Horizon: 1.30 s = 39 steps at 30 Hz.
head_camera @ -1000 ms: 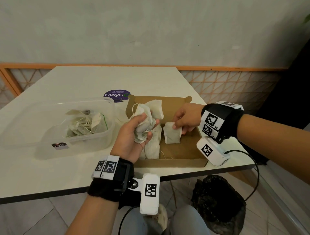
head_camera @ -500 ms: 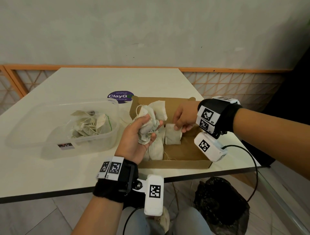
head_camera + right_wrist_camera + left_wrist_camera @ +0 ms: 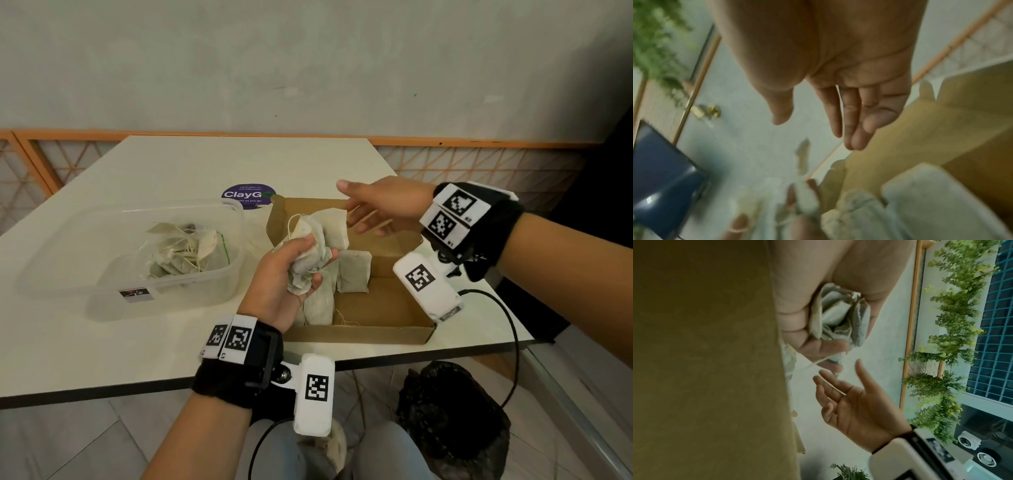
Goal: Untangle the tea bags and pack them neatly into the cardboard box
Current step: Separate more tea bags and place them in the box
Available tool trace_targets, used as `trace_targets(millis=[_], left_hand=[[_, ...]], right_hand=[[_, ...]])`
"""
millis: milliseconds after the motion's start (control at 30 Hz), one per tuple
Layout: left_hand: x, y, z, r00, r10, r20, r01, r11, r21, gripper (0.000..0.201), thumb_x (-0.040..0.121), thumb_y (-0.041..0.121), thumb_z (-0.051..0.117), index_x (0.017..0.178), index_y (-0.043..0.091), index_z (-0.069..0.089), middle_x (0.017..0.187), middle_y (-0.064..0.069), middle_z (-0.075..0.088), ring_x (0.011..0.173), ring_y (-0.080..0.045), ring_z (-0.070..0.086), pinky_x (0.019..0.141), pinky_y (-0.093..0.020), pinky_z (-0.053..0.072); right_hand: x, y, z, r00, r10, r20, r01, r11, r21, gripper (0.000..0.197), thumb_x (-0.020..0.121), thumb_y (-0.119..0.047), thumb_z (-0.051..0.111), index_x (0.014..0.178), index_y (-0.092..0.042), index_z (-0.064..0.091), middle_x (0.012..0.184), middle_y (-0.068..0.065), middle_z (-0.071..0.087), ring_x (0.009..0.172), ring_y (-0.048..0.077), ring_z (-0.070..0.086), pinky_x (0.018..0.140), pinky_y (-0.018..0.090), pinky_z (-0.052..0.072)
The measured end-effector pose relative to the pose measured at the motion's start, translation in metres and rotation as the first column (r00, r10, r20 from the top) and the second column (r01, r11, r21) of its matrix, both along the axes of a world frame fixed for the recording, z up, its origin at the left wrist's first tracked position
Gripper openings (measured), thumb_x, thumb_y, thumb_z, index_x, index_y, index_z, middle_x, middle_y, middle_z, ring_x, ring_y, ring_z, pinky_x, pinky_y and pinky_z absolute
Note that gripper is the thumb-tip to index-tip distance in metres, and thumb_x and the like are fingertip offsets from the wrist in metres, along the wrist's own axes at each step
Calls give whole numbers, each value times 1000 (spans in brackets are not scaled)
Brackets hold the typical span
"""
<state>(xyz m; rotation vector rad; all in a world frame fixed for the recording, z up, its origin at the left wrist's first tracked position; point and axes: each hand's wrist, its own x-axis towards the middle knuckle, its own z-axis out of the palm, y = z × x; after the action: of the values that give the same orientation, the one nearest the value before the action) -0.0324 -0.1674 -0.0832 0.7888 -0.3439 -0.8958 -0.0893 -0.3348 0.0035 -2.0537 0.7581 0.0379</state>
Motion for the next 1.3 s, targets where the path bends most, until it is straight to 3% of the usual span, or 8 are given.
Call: trace_targets(millis=[100,200,367,467,633,800,1033,1300], left_hand=[[0,-1,-2,999,-10,52,9,1000,26,29,74,17,64,102,8,61,86,-5,67,83,-15,69,46,-15,43],[-1,-2,-3,997,-12,72,8,999,48,33,74,20,61,104,8,60,91,-9,66,83,-14,69,47,-15,42],[1,-2,-2,999,38,39,-40,997,60,12,88,14,57,98,7,59,84,-8,67,82,-14,69,46,-13,42],[1,-2,-1,998,62,24,-63,997,48,29,84,17,56,109,3,58,84,-7,68,80,-12,67,47,-13,42],[1,-2,-1,997,75,14,-75,996,43,11,91,13,51,94,8,61,79,-2,70,79,-14,66,45,-14,42],[-1,-2,0,997,69,13,-70,997,34,11,91,12,51,96,8,60,82,-2,70,76,-12,69,45,-14,42],[1,-2,-1,998,66,-3,-65,997,31,12,90,13,52,100,9,59,94,-4,65,79,-14,68,44,-14,42],[2,-3,-3,998,61,18,-61,998,30,11,91,13,51,98,10,59,86,-2,68,79,-14,68,44,-14,41]], right_hand=[[2,6,2,988,117,-105,-102,986,134,49,82,-56,55,106,-14,61,89,-1,65,78,10,61,62,21,39],[1,5,1,987,137,-84,-125,983,137,12,83,-25,67,85,-14,63,78,0,62,66,7,56,57,18,34],[-8,-8,4,998,62,-29,-66,974,-216,12,77,-17,73,82,-7,67,66,-1,63,64,10,55,56,19,38],[-17,-13,-4,986,112,-126,-150,926,-346,8,76,-19,74,82,-14,71,76,-2,68,68,9,60,68,21,45],[-23,-7,-22,931,231,-282,-281,948,-148,6,77,-13,73,79,-18,70,67,-4,68,55,3,59,56,19,37],[-15,-5,-37,946,174,-275,-214,969,-123,13,78,-3,70,72,-14,66,53,-4,66,46,2,60,39,12,38],[-11,-7,-42,972,61,-225,-73,996,-46,7,80,-2,68,85,-3,64,72,15,69,54,13,67,47,17,51],[-12,-3,-24,977,99,-189,-183,842,-508,20,74,-25,76,86,-18,61,66,-8,57,61,8,53,59,22,42]])
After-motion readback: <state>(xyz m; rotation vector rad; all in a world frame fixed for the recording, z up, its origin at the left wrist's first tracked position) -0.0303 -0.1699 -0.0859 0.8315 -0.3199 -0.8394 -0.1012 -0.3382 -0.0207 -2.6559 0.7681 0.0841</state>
